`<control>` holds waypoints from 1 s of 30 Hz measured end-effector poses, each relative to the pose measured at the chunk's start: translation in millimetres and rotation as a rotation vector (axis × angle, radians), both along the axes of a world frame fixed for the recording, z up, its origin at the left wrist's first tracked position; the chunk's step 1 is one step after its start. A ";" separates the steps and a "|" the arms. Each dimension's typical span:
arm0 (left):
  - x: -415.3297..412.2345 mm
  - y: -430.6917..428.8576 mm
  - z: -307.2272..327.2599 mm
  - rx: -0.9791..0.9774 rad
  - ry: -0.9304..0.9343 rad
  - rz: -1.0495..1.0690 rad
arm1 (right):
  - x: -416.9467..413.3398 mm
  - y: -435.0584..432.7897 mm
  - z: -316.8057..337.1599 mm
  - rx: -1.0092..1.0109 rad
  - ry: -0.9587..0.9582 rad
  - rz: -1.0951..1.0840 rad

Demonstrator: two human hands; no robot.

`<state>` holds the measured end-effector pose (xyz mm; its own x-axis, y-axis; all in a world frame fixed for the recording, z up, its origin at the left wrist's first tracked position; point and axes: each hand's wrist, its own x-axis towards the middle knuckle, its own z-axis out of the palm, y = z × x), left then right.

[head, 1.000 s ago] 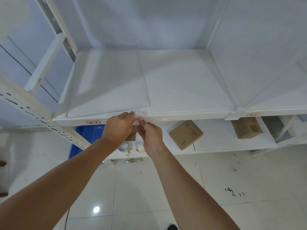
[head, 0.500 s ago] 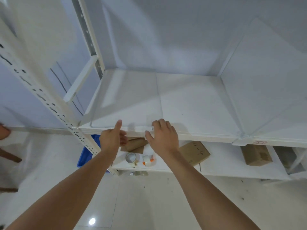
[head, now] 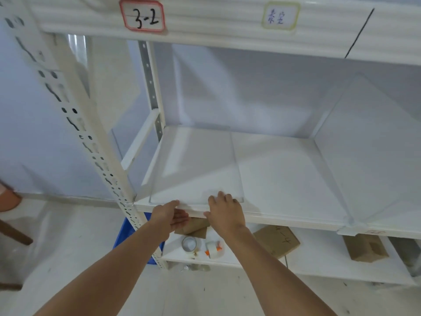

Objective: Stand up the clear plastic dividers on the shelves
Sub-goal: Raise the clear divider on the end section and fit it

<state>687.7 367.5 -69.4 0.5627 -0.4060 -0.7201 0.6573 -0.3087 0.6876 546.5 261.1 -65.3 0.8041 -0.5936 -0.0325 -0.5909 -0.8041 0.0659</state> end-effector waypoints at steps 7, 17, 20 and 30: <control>32.7 28.1 -2.0 0.027 -0.065 0.127 | 13.3 -22.9 16.3 0.041 0.069 0.192; 45.9 35.0 -5.3 0.305 -0.661 -0.011 | 32.9 -11.8 13.5 -0.002 -0.065 0.136; 52.0 32.4 4.3 0.436 -0.990 -0.162 | 27.9 -28.4 14.8 0.028 -0.136 -0.283; 57.6 11.2 4.4 0.593 -0.999 -0.303 | 28.3 -64.5 20.4 0.794 -0.468 -0.897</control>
<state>745.3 378.8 -65.0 0.9180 -0.3713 -0.1391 -0.2398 -0.7993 0.5510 574.8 196.6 -44.9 0.1665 -0.8779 -0.4490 -0.7797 0.1615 -0.6050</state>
